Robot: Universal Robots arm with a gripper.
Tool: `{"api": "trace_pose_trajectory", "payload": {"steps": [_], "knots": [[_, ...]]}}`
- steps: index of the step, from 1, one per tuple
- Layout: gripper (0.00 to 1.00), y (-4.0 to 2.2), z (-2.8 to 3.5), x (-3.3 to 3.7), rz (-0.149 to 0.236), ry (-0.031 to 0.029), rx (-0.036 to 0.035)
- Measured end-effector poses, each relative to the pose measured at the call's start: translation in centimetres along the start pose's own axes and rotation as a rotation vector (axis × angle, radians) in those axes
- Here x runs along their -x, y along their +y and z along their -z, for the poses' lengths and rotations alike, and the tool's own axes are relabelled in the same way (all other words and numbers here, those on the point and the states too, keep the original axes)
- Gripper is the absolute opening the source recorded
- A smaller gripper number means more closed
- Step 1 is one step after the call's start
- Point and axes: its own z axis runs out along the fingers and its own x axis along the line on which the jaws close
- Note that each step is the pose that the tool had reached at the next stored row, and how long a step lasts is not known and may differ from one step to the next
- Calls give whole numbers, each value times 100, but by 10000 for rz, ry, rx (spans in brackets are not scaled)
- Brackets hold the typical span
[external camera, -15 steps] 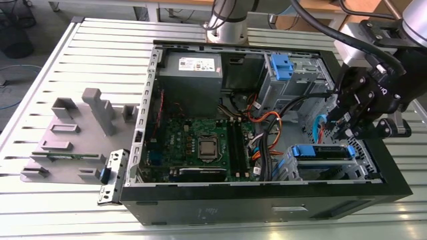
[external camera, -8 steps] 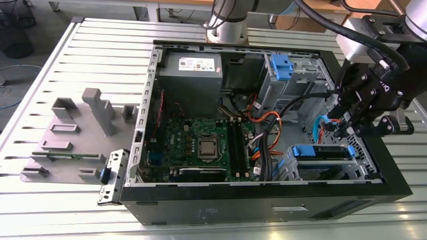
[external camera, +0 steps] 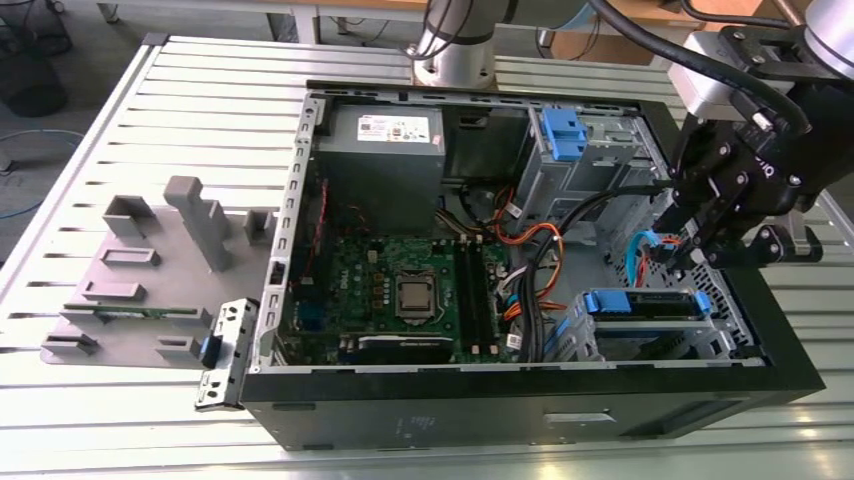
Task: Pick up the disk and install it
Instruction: 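Insert the first disk wire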
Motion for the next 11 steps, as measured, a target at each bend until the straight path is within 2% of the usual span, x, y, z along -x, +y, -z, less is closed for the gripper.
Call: {"api": "trace_pose_trajectory", "payload": {"steps": [11], "knots": [[42,-1,-93,-4,0,-2,0]]}}
